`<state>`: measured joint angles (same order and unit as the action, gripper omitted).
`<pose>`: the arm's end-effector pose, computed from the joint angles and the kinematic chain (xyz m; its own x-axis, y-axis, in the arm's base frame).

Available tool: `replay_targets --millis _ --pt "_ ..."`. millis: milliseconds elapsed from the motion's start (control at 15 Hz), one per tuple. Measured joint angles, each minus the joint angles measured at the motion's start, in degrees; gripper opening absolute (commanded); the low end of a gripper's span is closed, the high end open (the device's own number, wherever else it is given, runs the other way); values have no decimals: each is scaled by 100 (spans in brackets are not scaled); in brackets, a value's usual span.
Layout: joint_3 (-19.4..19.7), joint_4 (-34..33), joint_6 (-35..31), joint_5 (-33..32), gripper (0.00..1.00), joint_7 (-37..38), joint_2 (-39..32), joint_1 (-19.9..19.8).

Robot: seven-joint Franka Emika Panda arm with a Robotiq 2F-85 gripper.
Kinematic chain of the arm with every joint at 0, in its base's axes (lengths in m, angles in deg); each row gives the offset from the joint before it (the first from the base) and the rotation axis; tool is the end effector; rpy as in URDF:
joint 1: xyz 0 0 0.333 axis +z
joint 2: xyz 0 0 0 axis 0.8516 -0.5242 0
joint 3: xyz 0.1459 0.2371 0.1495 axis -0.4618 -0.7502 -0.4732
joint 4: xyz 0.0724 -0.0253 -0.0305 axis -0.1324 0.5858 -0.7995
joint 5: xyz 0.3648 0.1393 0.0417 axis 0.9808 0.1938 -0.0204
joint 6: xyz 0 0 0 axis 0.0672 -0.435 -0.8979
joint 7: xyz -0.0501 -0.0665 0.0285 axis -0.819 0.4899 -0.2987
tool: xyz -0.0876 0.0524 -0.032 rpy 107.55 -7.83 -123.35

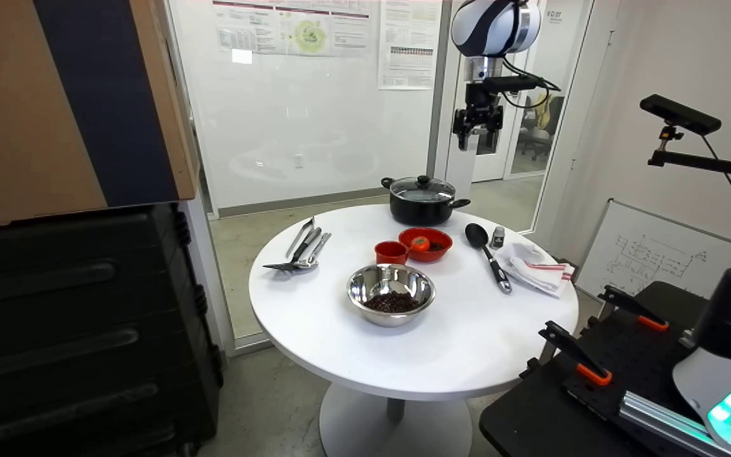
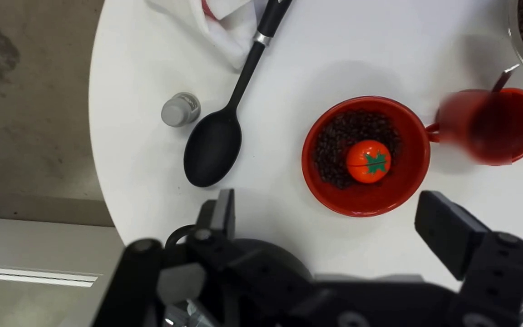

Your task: Remove the red object from the red bowl

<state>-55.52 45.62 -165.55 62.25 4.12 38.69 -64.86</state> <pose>0.6277 -0.1722 0.3466 0.9899 -0.1334 -0.0478 -0.1299 -0.9890 0.0708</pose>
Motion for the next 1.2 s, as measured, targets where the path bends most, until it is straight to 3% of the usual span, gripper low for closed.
replay_targets --millis 600,1200 --pt "-357 134 -367 -279 100 103 -334 170" --pt "-379 237 -1727 -937 100 982 -1390 710"
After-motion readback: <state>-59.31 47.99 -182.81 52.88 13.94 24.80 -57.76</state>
